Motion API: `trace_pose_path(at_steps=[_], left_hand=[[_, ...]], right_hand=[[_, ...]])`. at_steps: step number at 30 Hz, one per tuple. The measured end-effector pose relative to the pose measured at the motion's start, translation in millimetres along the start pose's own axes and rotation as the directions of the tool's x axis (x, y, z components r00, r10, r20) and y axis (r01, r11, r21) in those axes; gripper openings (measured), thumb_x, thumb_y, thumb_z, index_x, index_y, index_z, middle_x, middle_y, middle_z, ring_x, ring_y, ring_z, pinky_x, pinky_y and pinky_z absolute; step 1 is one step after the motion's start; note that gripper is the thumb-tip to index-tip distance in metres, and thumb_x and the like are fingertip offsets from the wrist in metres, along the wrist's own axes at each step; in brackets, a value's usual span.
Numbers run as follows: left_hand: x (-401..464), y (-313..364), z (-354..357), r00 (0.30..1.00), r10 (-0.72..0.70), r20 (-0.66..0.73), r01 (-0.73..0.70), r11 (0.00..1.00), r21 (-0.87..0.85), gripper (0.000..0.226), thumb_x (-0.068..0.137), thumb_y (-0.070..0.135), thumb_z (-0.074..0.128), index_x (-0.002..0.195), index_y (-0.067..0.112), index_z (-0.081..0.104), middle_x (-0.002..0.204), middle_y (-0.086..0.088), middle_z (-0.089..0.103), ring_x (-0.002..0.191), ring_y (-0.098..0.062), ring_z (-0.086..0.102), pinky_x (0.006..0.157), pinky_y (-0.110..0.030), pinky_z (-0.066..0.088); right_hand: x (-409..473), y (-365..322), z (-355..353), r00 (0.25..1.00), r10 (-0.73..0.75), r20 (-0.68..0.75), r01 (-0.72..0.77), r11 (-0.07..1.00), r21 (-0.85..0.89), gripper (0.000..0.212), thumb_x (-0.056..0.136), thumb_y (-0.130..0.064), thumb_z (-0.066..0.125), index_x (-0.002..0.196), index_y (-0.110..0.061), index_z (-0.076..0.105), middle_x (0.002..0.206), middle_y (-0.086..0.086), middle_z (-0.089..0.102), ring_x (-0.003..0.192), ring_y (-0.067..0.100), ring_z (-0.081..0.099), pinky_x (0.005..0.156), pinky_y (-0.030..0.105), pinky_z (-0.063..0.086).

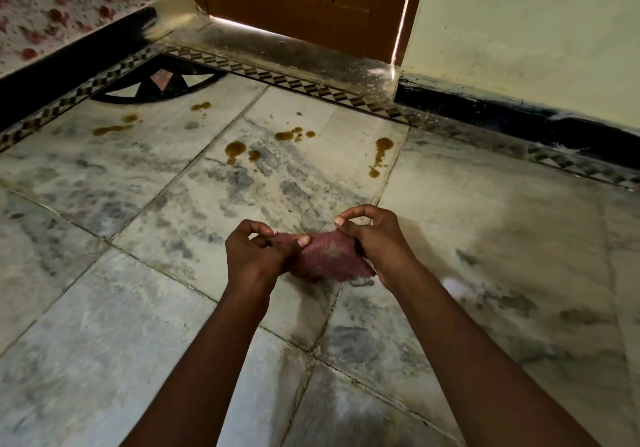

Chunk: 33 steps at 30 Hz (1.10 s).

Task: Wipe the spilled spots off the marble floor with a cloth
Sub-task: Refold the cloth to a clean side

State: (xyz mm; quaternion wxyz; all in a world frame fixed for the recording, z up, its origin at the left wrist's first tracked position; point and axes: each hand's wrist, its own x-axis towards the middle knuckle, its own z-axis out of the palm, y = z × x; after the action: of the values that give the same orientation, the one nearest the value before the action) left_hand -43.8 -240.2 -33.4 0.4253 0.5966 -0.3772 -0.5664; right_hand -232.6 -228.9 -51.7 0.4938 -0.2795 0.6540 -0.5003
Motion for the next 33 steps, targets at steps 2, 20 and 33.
trace_pose_path(at_steps=[2,20,33], left_hand=[[0.3,-1.8,1.3,1.0,0.023,-0.008,-0.023,1.0,0.001,0.051,0.071,-0.006,0.093,0.087,0.014,0.049,0.088,-0.023,0.071,0.084,-0.028,0.075,0.068,-0.044,0.068],[53.2,16.6,-14.7,0.909,0.413,0.045,-0.399,0.837,0.375,0.03,0.084,0.003,0.085,0.107,0.023,0.081,0.091,0.011,0.078,0.083,0.002,0.073,0.081,-0.017,0.059],[124.2,26.8,-27.5,0.855,0.497,0.15,-0.519,0.814,0.26,0.028,0.082,0.002,0.088,0.093,0.027,0.08,0.106,0.008,0.075,0.09,-0.012,0.075,0.069,-0.026,0.061]], right_hand=[[0.4,1.4,3.4,1.0,-0.016,-0.023,0.015,1.0,-0.018,0.013,0.09,-0.021,0.085,0.083,-0.017,0.074,0.103,0.008,0.074,0.094,0.027,0.067,0.073,0.033,0.051],[29.7,-42.1,25.8,0.967,-0.197,0.161,0.241,0.915,-0.324,0.038,0.071,0.001,0.095,0.103,-0.014,0.082,0.083,0.002,0.077,0.062,0.013,0.072,0.056,0.029,0.058],[59.9,-70.5,41.2,0.806,-0.542,0.236,0.561,0.574,-0.597,0.035,0.073,-0.006,0.093,0.076,-0.032,0.07,0.093,-0.007,0.064,0.09,0.012,0.067,0.077,0.02,0.057]])
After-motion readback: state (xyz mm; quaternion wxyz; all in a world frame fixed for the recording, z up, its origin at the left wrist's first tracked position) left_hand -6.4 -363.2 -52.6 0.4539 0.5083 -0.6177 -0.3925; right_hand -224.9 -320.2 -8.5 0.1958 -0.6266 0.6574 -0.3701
